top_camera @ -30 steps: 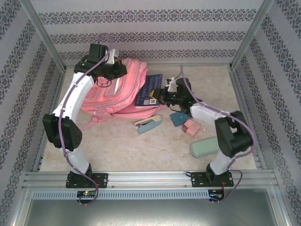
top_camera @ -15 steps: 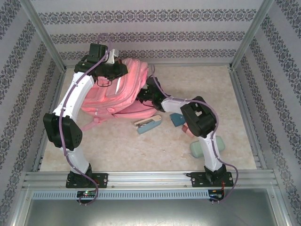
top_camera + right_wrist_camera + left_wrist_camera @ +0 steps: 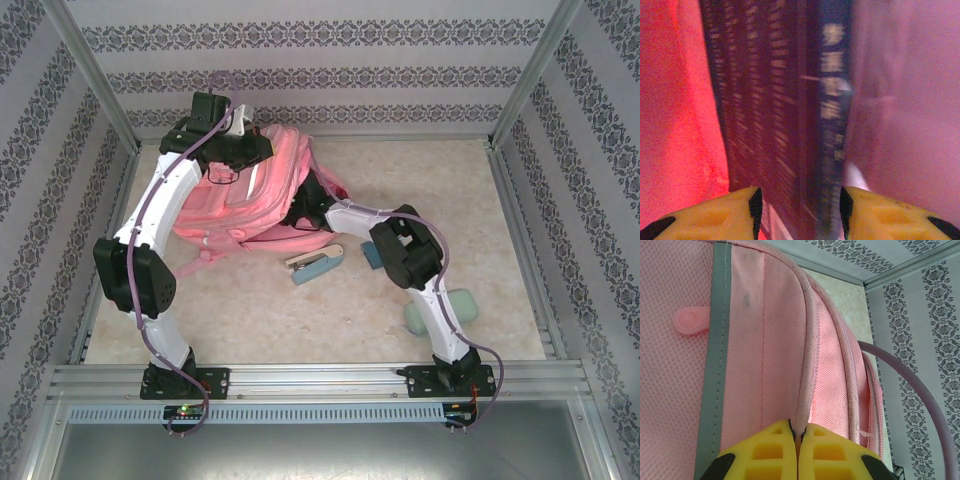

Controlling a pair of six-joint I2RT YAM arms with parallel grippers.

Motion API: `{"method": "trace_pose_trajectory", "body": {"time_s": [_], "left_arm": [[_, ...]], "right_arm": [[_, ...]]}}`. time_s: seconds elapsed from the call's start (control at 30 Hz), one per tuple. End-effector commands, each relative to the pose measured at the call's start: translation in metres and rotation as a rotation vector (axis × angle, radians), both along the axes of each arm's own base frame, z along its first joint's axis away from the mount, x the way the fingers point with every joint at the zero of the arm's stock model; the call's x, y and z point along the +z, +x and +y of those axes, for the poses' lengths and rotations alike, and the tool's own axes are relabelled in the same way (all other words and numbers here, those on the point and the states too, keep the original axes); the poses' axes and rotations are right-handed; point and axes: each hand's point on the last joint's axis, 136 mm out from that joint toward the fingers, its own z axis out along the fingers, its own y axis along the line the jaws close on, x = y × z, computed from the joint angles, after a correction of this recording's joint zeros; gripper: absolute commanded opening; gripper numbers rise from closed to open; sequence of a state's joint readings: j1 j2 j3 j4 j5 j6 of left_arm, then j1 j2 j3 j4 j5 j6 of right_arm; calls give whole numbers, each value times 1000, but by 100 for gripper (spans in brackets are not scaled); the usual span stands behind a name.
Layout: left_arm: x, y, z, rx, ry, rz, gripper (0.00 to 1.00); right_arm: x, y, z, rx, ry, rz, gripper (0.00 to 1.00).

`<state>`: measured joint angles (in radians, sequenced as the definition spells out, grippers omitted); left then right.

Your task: Pack books, pencil case, and school supplies into a backpack

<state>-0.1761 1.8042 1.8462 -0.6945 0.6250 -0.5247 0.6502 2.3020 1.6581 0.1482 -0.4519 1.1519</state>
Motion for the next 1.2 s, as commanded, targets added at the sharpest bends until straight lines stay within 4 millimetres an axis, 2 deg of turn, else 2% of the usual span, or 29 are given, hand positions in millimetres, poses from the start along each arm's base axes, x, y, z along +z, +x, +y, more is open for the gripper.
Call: {"method": "trace_pose_trajectory", "body": {"time_s": [0.0,0.03,0.1,0.13,0.27,0.4,0.53,0.63,0.7,0.87,1.1,1.17], "left_arm": [[46,3,-16,-69,-62,-152,0],[46,4,-16,-69,-63,-151,0],[44,4,-17,-73,-67,-146,0],[44,4,-18,-75,-71,-144,0],[40,3,-18,-78,-65,-135,0],[41,1,-19,-82,-68,-135,0],[43,-1,-22,-90,-73,-138,0],[42,-1,-25,-97,-75,-134,0],[40,-2,-25,-97,-69,-132,0],[28,-1,-17,-76,-7,-122,0],[-3,8,10,27,133,-87,0],[-10,11,19,64,165,-76,0]], "right_arm": [[22,1,-23,-20,-77,-75,42],[21,1,-25,-21,-80,-75,36],[14,0,-22,-6,-76,-58,15],[11,0,-19,3,-71,-52,12],[-2,-2,-6,37,-63,-16,17],[-10,-2,11,70,-53,2,8],[-11,1,32,107,-35,10,4],[-8,1,46,136,-26,2,6],[-5,0,48,144,-25,-3,8],[21,-5,27,140,-35,-55,15],[64,-24,-27,123,-87,-136,27],[70,-36,-44,124,-116,-153,34]]}}
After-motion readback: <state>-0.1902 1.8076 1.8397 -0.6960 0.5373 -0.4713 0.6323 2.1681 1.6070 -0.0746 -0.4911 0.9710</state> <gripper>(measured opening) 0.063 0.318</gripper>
